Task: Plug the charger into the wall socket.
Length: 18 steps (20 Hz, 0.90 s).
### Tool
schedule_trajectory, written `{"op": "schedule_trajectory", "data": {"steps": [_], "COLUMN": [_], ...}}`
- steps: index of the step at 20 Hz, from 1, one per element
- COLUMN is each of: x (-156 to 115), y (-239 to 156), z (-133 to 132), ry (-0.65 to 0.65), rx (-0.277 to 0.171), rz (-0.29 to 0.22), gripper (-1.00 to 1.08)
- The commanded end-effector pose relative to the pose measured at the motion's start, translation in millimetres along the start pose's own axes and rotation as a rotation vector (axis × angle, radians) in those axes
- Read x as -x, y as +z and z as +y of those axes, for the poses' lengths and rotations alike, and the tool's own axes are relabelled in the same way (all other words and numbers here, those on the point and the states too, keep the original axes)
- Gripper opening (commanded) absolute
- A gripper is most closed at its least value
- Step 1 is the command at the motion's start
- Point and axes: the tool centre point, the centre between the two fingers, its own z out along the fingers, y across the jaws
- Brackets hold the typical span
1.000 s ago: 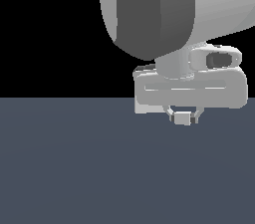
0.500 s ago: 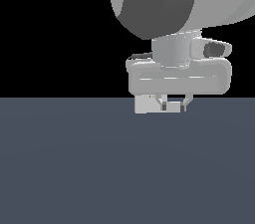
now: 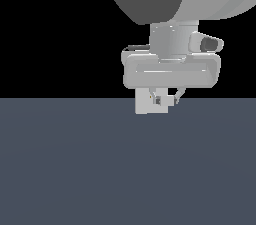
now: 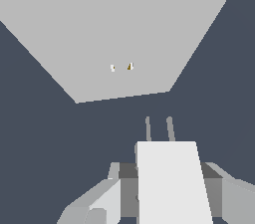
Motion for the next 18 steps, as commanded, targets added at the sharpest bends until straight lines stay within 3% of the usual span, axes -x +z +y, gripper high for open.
{"op": "schedule_trajectory", "data": {"steps": [1, 9, 18], "x": [-2.4, -5.4, -5.8], "y": [-2.3, -6.1, -6.8], "z": [-4.0, -11.9, -13.7], "ry": [-0.037, -0.109, -0.125], "rx": [-0.018, -0.054, -0.063], "rz": [-0.001, -0.006, -0.008], "gripper": [-1.0, -1.0, -1.0]}}
